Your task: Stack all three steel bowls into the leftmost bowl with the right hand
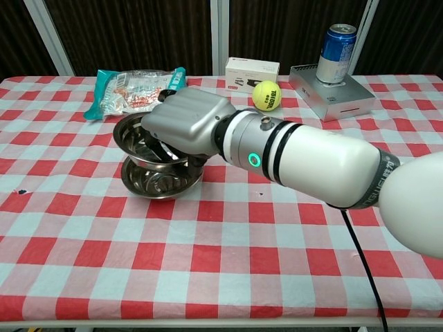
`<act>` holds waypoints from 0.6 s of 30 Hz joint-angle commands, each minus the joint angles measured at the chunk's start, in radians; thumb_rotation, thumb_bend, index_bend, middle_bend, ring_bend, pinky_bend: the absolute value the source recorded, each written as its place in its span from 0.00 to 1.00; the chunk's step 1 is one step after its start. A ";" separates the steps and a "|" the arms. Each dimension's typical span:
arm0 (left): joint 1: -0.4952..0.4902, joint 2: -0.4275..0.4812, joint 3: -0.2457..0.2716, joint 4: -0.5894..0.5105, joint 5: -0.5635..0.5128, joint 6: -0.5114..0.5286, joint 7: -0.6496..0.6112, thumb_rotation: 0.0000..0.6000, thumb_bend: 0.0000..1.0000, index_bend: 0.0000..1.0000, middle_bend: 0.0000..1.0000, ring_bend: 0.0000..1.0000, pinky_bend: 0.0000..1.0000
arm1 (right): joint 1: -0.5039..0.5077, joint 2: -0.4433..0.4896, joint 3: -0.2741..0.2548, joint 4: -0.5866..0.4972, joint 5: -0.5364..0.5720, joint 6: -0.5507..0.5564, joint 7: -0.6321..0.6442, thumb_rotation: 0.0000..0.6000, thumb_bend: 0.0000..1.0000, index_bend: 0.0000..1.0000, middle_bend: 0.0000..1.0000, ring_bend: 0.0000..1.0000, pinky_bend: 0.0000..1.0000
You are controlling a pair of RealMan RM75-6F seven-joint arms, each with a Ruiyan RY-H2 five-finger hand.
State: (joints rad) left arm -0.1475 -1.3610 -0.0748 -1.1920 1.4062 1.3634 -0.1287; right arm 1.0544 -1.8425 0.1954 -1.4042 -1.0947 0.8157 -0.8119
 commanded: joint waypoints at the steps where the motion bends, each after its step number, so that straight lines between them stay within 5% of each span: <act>1: 0.001 0.001 -0.001 0.000 0.000 0.003 -0.001 1.00 0.08 0.19 0.19 0.15 0.25 | 0.021 0.023 -0.010 -0.003 0.022 -0.050 0.016 1.00 0.01 0.48 0.44 0.19 0.01; 9: -0.010 -0.005 -0.001 0.004 0.001 -0.012 0.004 1.00 0.08 0.19 0.19 0.15 0.25 | 0.042 0.128 -0.010 -0.099 0.085 -0.027 -0.040 1.00 0.00 0.19 0.23 0.01 0.00; 18: -0.015 -0.008 -0.006 0.005 -0.003 -0.013 0.010 1.00 0.08 0.19 0.19 0.15 0.25 | -0.032 0.415 -0.012 -0.409 0.121 0.157 -0.101 1.00 0.00 0.16 0.22 0.00 0.00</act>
State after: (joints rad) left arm -0.1689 -1.3725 -0.0840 -1.1815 1.4004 1.3409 -0.1190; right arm 1.0664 -1.5309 0.1867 -1.7098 -0.9788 0.8964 -0.9063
